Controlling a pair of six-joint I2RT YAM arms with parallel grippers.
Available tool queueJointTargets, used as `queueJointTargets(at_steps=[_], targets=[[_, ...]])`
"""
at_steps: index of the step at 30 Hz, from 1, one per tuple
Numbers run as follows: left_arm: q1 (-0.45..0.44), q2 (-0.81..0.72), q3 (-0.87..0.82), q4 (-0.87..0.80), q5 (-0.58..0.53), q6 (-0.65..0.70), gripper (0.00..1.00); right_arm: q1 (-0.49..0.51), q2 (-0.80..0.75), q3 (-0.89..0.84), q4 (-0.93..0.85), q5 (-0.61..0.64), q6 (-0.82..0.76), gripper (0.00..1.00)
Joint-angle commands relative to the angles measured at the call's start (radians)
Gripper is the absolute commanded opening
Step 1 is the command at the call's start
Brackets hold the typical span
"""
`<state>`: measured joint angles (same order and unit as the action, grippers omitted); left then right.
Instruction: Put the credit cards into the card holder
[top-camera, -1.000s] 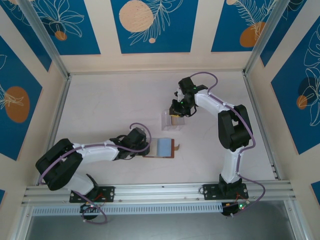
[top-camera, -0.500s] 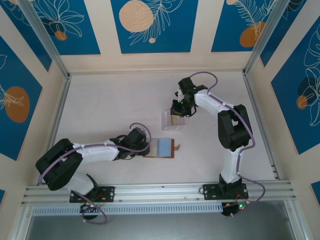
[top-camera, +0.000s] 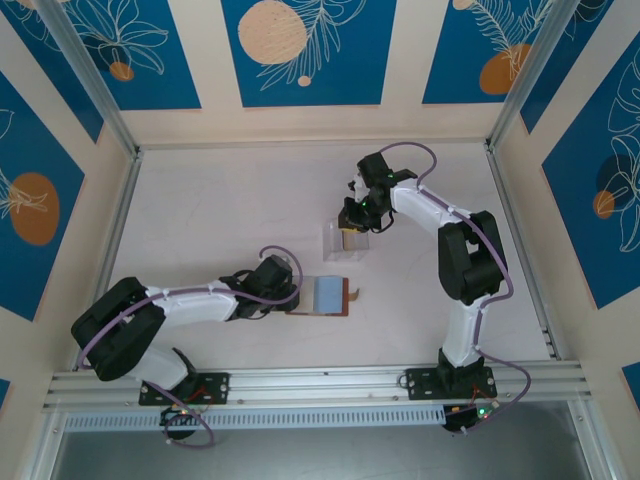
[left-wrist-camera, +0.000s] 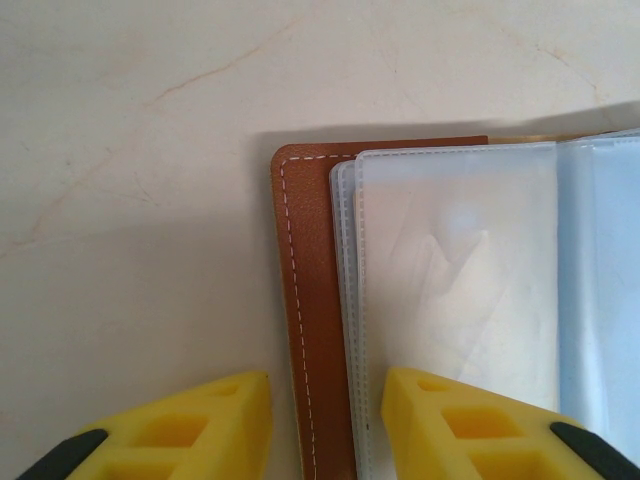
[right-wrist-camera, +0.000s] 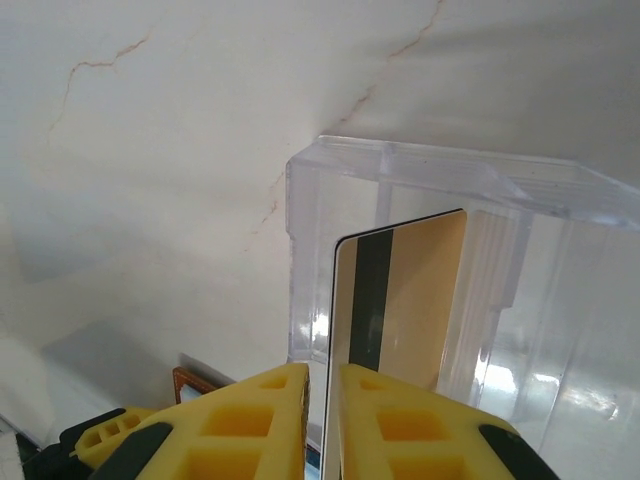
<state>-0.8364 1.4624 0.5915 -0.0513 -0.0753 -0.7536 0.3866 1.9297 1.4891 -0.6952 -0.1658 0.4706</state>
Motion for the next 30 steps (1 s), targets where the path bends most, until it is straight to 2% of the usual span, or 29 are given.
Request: queueJointTargets(at_steps=[1, 30], targets=[[-0.009, 0.059, -0.041, -0.019, 0.019, -0.01, 0.36, 0.006, -0.022, -0.017, -0.009, -0.033, -0.006, 0.18], [-0.009, 0.059, -0.04, -0.019, 0.019, -0.01, 0.36, 0.023, 0.022, -0.009, -0.027, 0.032, -0.02, 0.18]])
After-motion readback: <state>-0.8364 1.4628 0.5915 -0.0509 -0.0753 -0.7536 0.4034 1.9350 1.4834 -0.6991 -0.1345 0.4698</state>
